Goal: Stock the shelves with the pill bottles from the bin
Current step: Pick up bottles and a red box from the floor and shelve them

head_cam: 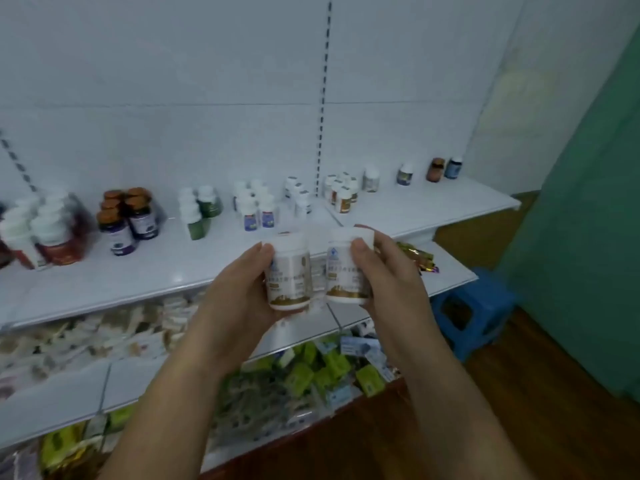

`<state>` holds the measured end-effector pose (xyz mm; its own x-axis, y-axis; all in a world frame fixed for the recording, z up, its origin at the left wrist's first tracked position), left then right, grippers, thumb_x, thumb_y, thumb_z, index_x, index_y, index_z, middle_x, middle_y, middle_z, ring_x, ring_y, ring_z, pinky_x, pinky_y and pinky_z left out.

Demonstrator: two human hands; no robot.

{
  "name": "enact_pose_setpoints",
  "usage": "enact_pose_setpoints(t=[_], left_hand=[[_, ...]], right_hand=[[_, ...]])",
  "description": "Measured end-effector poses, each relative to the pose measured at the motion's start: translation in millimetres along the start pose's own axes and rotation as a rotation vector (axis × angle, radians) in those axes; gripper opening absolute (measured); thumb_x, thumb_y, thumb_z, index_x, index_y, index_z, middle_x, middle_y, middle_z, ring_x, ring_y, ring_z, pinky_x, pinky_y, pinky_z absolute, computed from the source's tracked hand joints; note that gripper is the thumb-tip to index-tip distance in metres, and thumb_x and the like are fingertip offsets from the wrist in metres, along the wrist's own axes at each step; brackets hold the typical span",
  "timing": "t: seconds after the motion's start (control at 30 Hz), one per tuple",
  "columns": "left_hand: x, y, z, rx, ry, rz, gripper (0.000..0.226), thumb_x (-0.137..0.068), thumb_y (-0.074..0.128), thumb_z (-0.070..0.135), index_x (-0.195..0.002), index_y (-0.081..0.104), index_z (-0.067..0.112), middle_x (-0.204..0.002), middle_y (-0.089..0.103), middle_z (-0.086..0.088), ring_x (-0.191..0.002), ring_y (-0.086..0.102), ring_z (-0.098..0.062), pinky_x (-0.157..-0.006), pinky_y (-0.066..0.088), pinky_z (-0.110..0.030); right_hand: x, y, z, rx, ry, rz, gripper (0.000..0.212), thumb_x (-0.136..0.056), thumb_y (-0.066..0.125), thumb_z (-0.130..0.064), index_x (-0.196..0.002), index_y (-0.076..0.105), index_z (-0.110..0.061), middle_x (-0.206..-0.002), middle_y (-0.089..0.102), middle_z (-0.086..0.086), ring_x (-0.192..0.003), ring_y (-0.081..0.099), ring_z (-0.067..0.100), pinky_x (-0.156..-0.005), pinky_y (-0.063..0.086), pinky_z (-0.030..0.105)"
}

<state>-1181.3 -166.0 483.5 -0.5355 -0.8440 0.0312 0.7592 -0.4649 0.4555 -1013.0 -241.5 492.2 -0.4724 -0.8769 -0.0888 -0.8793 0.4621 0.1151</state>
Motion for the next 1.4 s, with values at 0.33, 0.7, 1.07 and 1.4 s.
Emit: enact_pose_setpoints(t=[0.33, 0.7, 1.07, 1.4], left_hand=[[-138.6, 95.9, -60.5, 0.001, -0.06, -0.211, 0.052, -0.098, 0.054, 0.035, -0.143, 0.058, 0.009, -0.136, 0.069, -0.015, -0.126, 0.066, -0.037, -0.103, 0.054, -0.059], [-309.0, 128.9, -68.5, -0.062, -0.052, -0.232, 0.041, -0.097, 0.06, 0.027, -0.135, 0.065, 0.015, -0.128, 0.074, -0.009, -0.12, 0.07, -0.03, -0.096, 0.058, -0.051], [-411.9, 134.6, -94.7, -0.403, 0.109, -0.111, 0.043, -0.089, 0.073, 0.033, -0.131, 0.064, 0.033, -0.121, 0.075, 0.014, -0.111, 0.072, -0.009, -0.094, 0.062, -0.04], [-491.1, 142.4, -148.2, -0.658, 0.153, 0.148, 0.044, -0.096, 0.075, 0.03, -0.136, 0.06, 0.034, -0.129, 0.07, 0.018, -0.117, 0.065, 0.001, -0.105, 0.055, -0.037]], right_hand=[[-92.8, -118.7, 11.6, -0.06, -0.008, 0.187, 0.032, -0.103, 0.062, -0.033, -0.132, 0.065, -0.021, -0.116, 0.076, 0.007, -0.11, 0.073, 0.027, -0.089, 0.062, 0.046], [-241.4, -155.8, 18.3, 0.002, -0.033, 0.242, 0.035, -0.101, 0.064, -0.036, -0.135, 0.062, -0.029, -0.112, 0.076, 0.008, -0.109, 0.073, 0.026, -0.092, 0.061, 0.048], [-371.0, -211.5, 48.1, 0.122, -0.037, 0.262, 0.039, -0.099, 0.066, -0.034, -0.137, 0.059, -0.029, -0.122, 0.071, -0.001, -0.104, 0.072, 0.007, -0.08, 0.061, 0.025], [-519.8, -246.2, 98.0, 0.296, -0.075, -0.007, 0.031, -0.096, 0.074, -0.03, -0.126, 0.066, -0.027, -0.118, 0.071, -0.015, -0.099, 0.067, -0.007, -0.075, 0.055, 0.012]])
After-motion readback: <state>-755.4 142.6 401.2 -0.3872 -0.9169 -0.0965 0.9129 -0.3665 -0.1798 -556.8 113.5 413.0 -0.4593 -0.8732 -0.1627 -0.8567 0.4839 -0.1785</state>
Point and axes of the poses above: each hand's wrist, its own x-axis away from the middle knuckle, its own y-axis out of the palm, z = x × y, the point moved 8 cm from there along -x, towards the middle knuckle
